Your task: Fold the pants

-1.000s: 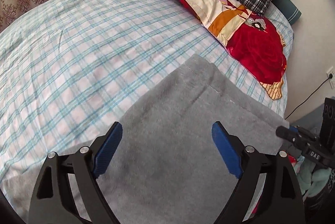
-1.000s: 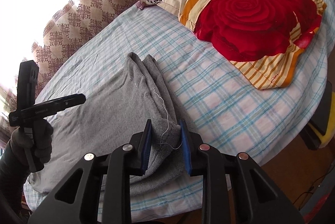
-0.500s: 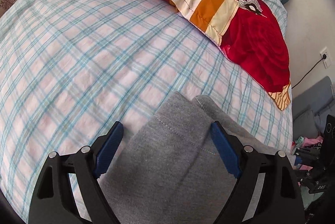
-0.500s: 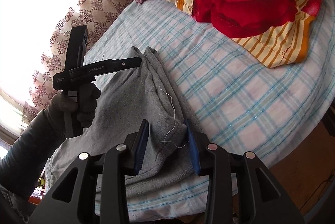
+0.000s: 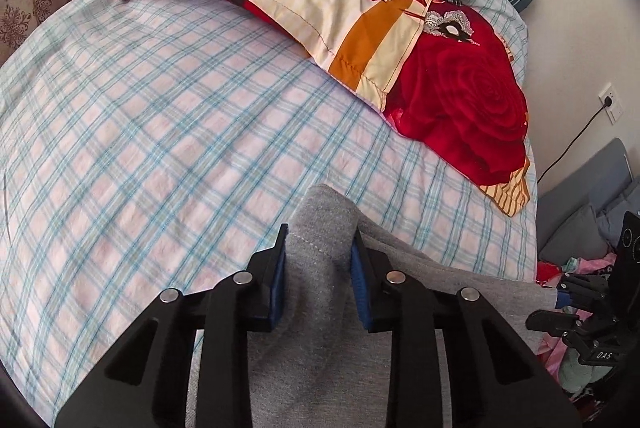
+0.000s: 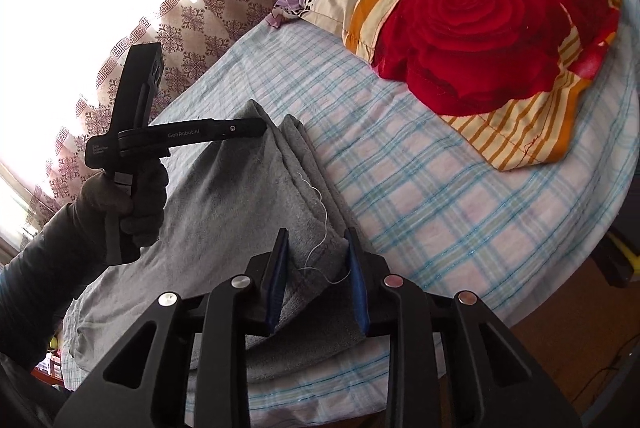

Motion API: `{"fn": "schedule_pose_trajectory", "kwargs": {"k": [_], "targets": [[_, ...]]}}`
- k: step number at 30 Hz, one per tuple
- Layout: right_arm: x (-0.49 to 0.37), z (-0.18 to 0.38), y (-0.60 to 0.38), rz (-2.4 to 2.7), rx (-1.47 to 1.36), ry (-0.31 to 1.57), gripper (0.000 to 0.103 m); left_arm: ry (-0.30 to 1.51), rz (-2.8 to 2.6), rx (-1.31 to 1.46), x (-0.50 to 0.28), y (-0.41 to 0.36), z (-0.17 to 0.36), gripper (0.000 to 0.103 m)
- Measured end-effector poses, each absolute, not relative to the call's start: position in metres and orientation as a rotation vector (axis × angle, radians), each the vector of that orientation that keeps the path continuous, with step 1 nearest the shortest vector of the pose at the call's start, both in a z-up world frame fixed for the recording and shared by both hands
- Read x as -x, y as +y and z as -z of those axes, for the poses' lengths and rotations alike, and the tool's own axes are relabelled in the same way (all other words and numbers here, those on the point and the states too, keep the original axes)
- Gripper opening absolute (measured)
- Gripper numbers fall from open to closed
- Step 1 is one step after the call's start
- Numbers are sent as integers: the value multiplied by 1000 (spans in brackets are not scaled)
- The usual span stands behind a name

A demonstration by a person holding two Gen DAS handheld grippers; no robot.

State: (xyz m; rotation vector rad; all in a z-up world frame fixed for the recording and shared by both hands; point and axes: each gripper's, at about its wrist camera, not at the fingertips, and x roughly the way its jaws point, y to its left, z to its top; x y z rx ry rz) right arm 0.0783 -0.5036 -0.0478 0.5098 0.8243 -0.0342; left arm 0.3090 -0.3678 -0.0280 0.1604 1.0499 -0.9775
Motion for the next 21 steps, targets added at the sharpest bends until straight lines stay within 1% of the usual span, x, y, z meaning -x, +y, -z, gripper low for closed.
{"fn": "schedule_pose_trajectory", "kwargs": {"k": [4, 7, 13, 15, 17, 19, 20, 21], "targets": [[-64, 29, -506, 20, -519, 799, 27, 1009, 1004, -147, -301, -364, 6, 28], [-53, 24, -506, 27, -525, 802, 27, 995, 1021, -167, -292, -374, 3, 28], [-50, 62, -513, 95, -566, 881, 27, 1067, 979, -202, -286, -396, 46, 29], [-51, 72, -514, 112, -560, 892, 27, 1064, 960, -187, -287, -397, 56, 37], [-52, 75, -513, 129, -525, 897, 31, 1055, 961, -161, -288, -396, 57, 43], [-52, 75, -512, 144, -498, 897, 38, 1057, 967, -150, -288, -397, 54, 55], [-52, 74, -512, 151, -487, 894, 40, 1045, 967, -153, -286, -397, 51, 64], [-51, 72, -511, 162, -470, 887, 43, 1020, 956, -168, -285, -397, 46, 72]]}}
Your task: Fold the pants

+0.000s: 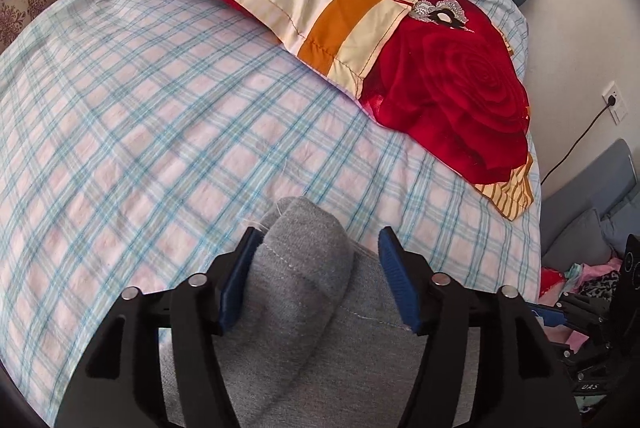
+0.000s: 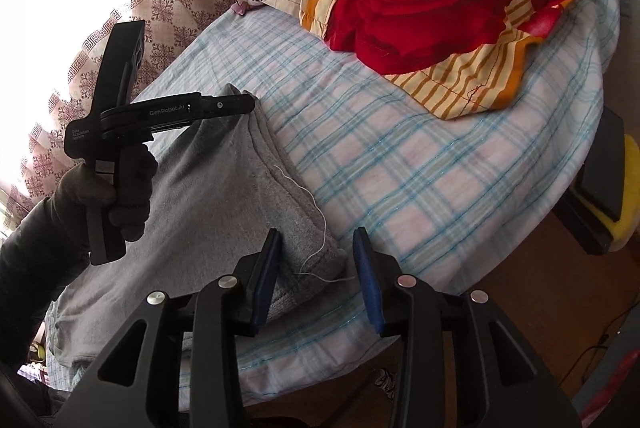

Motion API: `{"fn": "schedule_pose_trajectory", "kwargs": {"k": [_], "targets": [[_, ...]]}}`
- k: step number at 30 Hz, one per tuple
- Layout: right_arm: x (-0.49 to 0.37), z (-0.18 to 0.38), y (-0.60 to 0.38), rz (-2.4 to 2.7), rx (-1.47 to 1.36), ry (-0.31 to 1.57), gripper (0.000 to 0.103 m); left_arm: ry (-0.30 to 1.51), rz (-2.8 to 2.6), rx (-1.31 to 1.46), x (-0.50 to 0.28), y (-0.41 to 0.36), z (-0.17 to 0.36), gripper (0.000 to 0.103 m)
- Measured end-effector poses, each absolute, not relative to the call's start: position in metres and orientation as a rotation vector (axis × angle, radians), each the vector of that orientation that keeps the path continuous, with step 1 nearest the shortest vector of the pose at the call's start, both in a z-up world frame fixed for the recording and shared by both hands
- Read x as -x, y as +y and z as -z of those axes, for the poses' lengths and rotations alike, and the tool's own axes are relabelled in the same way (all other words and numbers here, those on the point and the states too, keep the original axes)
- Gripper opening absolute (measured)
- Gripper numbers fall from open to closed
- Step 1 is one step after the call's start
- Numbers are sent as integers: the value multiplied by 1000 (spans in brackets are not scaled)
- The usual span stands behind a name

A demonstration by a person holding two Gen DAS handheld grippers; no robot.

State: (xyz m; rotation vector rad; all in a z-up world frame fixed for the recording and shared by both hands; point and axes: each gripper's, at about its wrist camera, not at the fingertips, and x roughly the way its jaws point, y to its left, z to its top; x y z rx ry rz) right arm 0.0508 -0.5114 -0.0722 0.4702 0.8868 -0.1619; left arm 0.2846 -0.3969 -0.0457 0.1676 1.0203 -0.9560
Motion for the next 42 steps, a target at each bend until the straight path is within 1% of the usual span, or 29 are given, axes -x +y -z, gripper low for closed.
{"fn": "schedule_pose_trajectory", "kwargs": {"k": [1, 2, 8, 10, 13, 19, 22, 26, 29, 34, 35, 37, 38, 39, 42], "targets": [[-50, 69, -511, 176, -453, 878, 47, 995, 945, -179, -284, -396, 39, 73], [-49, 66, -511, 191, -436, 866, 48, 977, 943, -177, -284, -394, 33, 73], [-42, 39, -501, 188, -366, 771, 49, 914, 940, -121, -279, -368, 0, 73], [-42, 33, -489, 140, -335, 746, 57, 919, 959, -114, -272, -359, -2, 73], [-47, 37, -477, 64, -339, 773, 57, 966, 987, -110, -259, -353, 8, 73], [-55, 63, -477, -5, -451, 878, 57, 1046, 956, -143, -248, -352, 51, 73], [-56, 70, -478, -7, -468, 897, 57, 1062, 931, -128, -255, -350, 66, 73], [-60, 76, -476, -1, -445, 922, 57, 1045, 920, -145, -256, -354, 68, 73], [-60, 75, -477, -2, -446, 919, 57, 1044, 916, -165, -254, -358, 66, 76], [-49, 58, -489, 7, -488, 869, 57, 1059, 904, -129, -250, -354, 55, 77], [-47, 56, -493, 19, -500, 865, 57, 1063, 904, -120, -249, -353, 53, 79], [-42, 57, -502, 31, -546, 867, 57, 1071, 896, -115, -247, -353, 48, 86], [-39, 59, -506, 42, -567, 873, 57, 1077, 892, -114, -245, -353, 46, 91], [-37, 63, -510, 62, -580, 885, 57, 1082, 892, -109, -244, -353, 44, 93], [-34, 76, -518, 103, -626, 910, 57, 1090, 883, -101, -239, -353, 39, 93]]}}
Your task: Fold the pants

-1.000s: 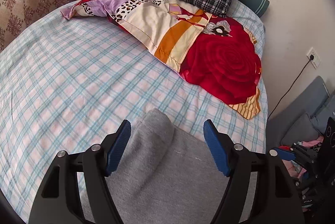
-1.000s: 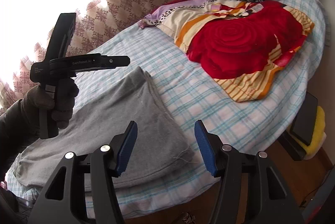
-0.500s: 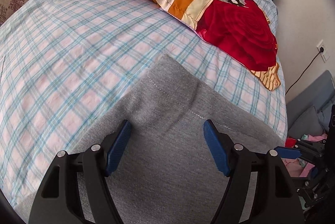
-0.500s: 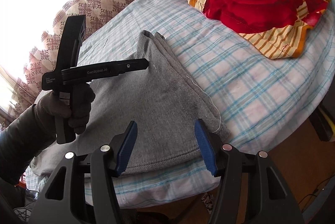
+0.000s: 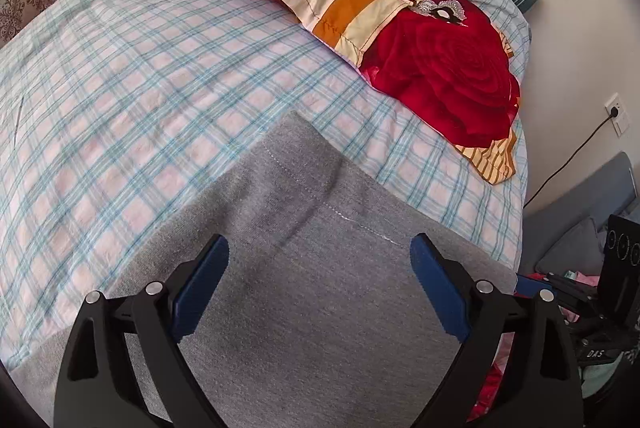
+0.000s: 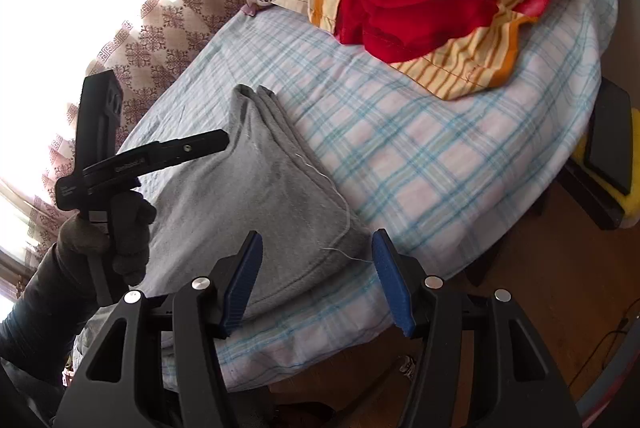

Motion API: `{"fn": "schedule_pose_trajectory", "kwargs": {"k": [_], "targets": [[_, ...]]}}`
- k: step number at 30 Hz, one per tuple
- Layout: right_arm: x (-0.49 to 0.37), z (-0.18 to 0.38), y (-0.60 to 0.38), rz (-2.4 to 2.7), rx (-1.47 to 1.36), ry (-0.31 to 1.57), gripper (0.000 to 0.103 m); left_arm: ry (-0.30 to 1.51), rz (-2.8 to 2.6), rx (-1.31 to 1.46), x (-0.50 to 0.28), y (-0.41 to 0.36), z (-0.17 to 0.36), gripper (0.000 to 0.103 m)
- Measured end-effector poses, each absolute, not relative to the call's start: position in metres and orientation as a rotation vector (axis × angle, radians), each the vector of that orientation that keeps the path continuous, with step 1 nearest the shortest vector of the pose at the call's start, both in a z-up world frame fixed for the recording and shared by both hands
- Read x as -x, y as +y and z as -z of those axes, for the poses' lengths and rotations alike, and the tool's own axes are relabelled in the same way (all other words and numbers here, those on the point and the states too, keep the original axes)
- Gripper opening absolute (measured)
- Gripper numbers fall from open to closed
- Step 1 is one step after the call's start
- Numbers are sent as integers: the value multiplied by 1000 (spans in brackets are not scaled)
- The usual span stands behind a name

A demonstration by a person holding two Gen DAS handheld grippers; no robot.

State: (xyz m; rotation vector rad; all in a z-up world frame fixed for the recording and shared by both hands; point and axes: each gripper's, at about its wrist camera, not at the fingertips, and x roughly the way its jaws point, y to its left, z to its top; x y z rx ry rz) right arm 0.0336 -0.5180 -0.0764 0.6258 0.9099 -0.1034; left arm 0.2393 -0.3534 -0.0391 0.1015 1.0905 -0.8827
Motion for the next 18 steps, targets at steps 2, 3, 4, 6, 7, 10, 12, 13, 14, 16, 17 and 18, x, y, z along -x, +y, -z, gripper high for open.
{"fn": "schedule_pose_trajectory", "kwargs": {"k": [2, 3, 4, 6, 7, 10, 12, 13, 14, 16, 17, 18], "targets": [[-33, 82, -522, 106, -663, 904, 57, 1095, 881, -94, -237, -354, 36, 93], [-35, 83, -523, 106, -675, 902, 57, 1095, 880, -93, -236, -354, 35, 93], [-36, 85, -523, 107, -686, 901, 57, 1096, 877, -93, -235, -355, 35, 93], [-39, 86, -524, 96, -711, 895, 59, 1100, 873, -95, -235, -355, 35, 94], [-41, 87, -524, 88, -725, 892, 59, 1103, 864, -98, -235, -355, 35, 94], [-50, 93, -520, 50, -769, 898, 59, 1124, 845, -95, -237, -354, 38, 94], [-55, 97, -518, 52, -761, 897, 59, 1140, 831, -84, -241, -353, 41, 94], [-55, 97, -517, 53, -762, 895, 59, 1149, 825, -77, -242, -352, 43, 94], [-56, 97, -517, 54, -764, 892, 59, 1158, 823, -68, -244, -352, 44, 94], [-57, 93, -515, 53, -761, 889, 59, 1176, 822, -40, -247, -351, 44, 94], [-56, 91, -515, 53, -756, 886, 58, 1186, 824, -26, -249, -352, 44, 94], [-57, 88, -513, 53, -745, 885, 55, 1196, 826, -12, -250, -353, 44, 94]]}}
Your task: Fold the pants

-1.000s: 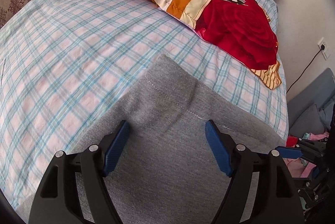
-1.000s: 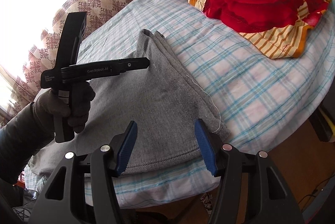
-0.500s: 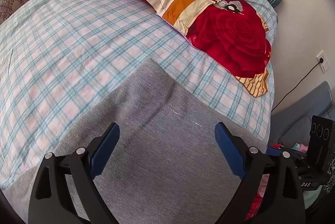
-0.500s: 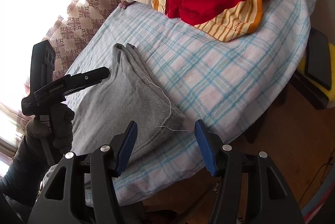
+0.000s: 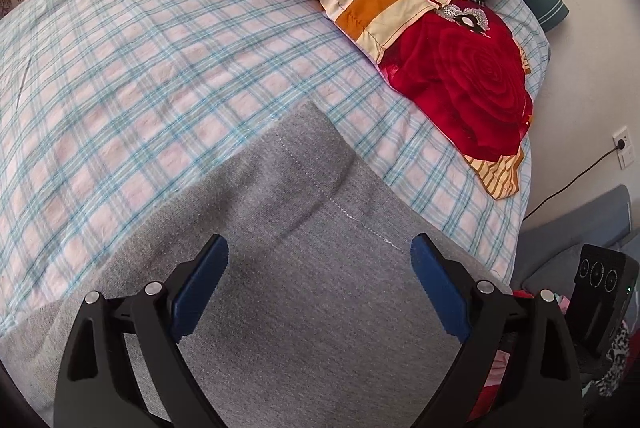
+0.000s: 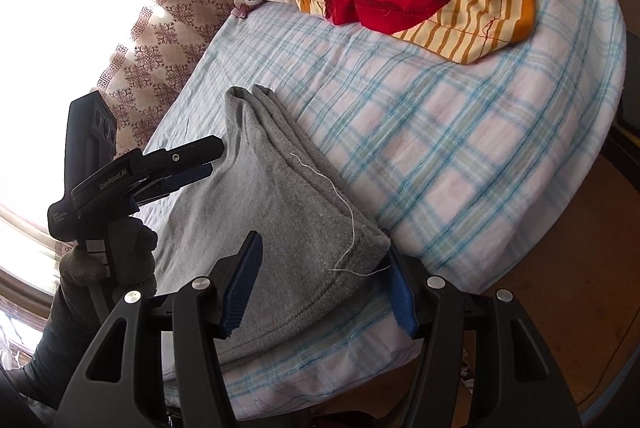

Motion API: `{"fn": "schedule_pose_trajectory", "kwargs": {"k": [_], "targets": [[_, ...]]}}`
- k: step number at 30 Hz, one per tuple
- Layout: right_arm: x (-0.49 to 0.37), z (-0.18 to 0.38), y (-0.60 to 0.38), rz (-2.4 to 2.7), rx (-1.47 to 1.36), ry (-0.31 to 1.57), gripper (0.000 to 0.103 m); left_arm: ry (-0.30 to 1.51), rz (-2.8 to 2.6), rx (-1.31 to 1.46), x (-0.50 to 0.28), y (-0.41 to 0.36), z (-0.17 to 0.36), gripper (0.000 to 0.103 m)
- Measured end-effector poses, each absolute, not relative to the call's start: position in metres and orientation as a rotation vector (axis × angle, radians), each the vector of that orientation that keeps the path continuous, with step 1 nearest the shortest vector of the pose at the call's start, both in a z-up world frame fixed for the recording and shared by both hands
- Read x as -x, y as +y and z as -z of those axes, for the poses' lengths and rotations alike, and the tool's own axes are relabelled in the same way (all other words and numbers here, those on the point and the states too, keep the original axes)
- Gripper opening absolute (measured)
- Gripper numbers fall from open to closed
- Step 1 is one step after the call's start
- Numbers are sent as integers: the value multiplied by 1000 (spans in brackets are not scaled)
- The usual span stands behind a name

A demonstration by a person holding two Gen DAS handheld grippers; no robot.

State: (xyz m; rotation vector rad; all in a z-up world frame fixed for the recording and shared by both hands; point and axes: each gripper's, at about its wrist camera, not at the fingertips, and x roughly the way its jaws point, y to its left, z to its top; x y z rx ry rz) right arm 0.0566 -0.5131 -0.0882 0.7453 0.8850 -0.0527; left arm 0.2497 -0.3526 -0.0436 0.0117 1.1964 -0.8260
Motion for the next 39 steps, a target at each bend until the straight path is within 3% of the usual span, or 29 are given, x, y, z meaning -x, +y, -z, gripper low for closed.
{"fn": "schedule_pose_trajectory", "kwargs": {"k": [6, 17, 32, 37, 39], "targets": [[-56, 64, -495, 26, -615, 844, 44, 1235, 826, 24, -255, -368, 36, 94], [-58, 45, -440, -77, -359, 821, 43, 1405, 765, -16, -255, -402, 51, 94], [-63, 51, -429, -153, -407, 840, 43, 1475, 720, -126, -244, -438, 51, 93], [-65, 55, -429, -161, -428, 843, 43, 1464, 673, -203, -237, -449, 53, 74], [-64, 55, -429, -163, -434, 841, 43, 1452, 652, -235, -234, -448, 55, 59]]}}
